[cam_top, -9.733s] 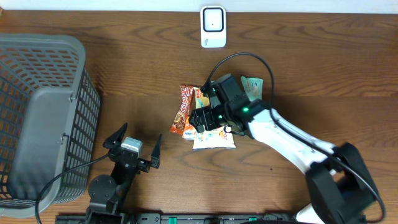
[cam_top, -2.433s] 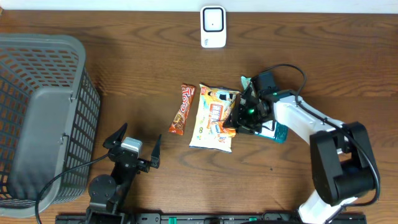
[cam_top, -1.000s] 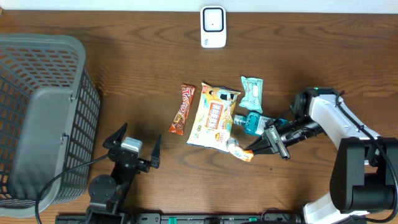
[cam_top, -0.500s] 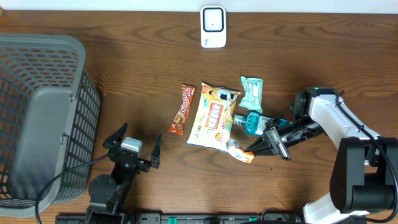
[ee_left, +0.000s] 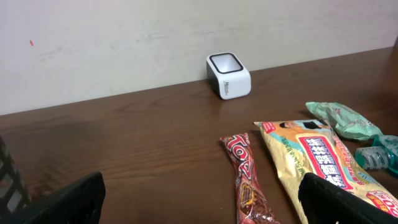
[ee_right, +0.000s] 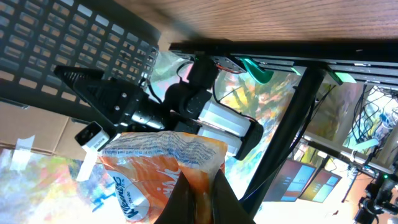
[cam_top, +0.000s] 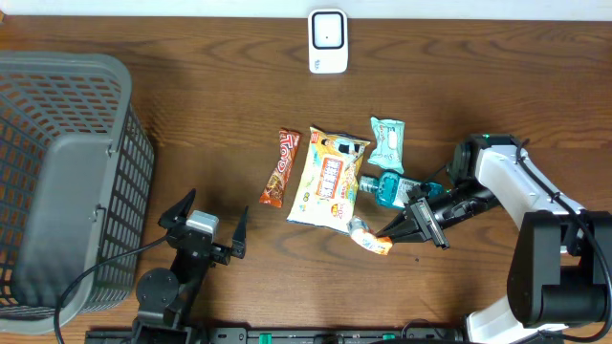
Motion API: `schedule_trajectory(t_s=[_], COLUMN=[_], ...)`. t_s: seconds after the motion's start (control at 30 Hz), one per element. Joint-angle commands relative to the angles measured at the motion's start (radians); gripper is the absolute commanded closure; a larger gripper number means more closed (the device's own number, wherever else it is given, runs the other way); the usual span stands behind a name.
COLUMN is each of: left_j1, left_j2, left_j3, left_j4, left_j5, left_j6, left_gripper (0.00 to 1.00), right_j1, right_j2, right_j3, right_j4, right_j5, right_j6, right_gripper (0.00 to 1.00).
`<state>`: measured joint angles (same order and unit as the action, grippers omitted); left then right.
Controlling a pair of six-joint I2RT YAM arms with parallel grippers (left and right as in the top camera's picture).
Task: Scan the item barcode
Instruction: 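Grasp the orange packet with the right gripper beside the bottle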
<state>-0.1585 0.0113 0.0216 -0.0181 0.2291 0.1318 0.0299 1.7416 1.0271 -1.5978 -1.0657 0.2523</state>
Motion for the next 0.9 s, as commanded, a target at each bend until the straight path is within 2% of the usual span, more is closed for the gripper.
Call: schedule_trajectory(t_s=[0.0,0.6,0.87], left_j1=[-0.003,-0.003,-0.003], left_j2=[0.0,0.0,0.0], left_j3=[-0.016,-0.016,-0.016], left_j4=[-0.034,-0.034,-0.034], left_j5=[0.002,0.002,0.002], left_j6=[0.01,0.01,0.01], left_gripper=[0.01,0.01,0.01], right_j1=[-0.002,-0.002,-0.003], right_j2=[-0.016,-0.016,-0.016], right_j3=[-0.001,-0.001,-0.001], right_j4=[-0.003,-0.013,-0.105], right_j5=[-0.025,-0.011,-0.01], right_j6=[-0.034,-0.058,-0.18], right_gripper=[0.99,0.99,0.99])
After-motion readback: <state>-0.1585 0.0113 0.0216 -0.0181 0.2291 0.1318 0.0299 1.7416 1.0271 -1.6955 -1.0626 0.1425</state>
